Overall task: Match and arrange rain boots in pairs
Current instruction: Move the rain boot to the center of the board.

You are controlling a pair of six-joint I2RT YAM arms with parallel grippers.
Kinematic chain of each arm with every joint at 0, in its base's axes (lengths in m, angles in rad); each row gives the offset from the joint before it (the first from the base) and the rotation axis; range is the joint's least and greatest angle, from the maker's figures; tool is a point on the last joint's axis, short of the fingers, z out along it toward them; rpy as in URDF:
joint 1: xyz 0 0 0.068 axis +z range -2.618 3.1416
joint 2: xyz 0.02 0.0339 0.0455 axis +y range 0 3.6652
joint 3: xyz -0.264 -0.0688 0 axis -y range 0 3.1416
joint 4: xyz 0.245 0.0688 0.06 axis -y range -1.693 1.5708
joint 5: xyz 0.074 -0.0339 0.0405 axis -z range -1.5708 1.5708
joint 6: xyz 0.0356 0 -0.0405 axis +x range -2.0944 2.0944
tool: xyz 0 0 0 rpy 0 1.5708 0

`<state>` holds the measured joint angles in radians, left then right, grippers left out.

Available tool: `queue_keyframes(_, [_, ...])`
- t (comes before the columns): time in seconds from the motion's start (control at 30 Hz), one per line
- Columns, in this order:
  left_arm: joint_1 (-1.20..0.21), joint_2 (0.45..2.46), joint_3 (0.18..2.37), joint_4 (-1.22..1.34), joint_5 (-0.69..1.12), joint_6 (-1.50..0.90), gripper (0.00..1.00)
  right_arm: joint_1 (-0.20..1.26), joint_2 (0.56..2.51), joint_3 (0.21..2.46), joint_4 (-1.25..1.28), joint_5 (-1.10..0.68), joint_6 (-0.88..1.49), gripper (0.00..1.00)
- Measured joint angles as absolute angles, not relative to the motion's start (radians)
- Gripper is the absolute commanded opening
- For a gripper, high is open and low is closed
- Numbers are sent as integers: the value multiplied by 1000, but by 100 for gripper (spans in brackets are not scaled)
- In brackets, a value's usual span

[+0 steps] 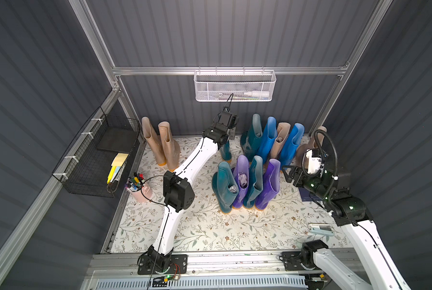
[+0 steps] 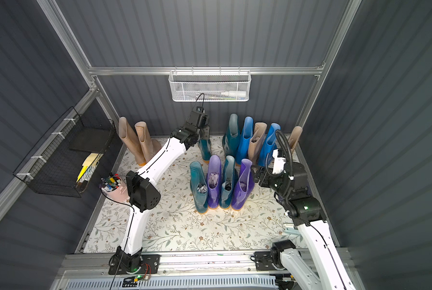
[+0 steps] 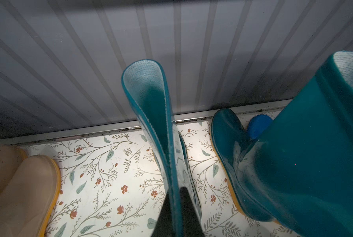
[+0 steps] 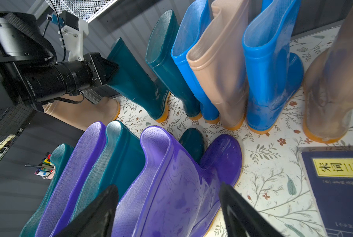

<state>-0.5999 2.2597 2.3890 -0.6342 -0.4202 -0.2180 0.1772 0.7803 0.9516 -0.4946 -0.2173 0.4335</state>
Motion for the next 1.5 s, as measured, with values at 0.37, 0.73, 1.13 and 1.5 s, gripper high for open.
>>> queue_keyframes(0.37, [-564,2221,2369,-636,-440,-189,0,177,773,950,-496,-216,433,80])
queue_keyframes(0.73, [-509,2119,2248,-624,-447,-171,0,177,770,950,-498,-217,433,80])
queue_keyframes(1.13, [-434,2037,2085,-597,-447,-141,0,177,786,950,-498,-224,434,80])
queue_keyframes(1.5, [-402,1948,1987,-576,-464,-113,0,177,812,950,-498,-240,438,80])
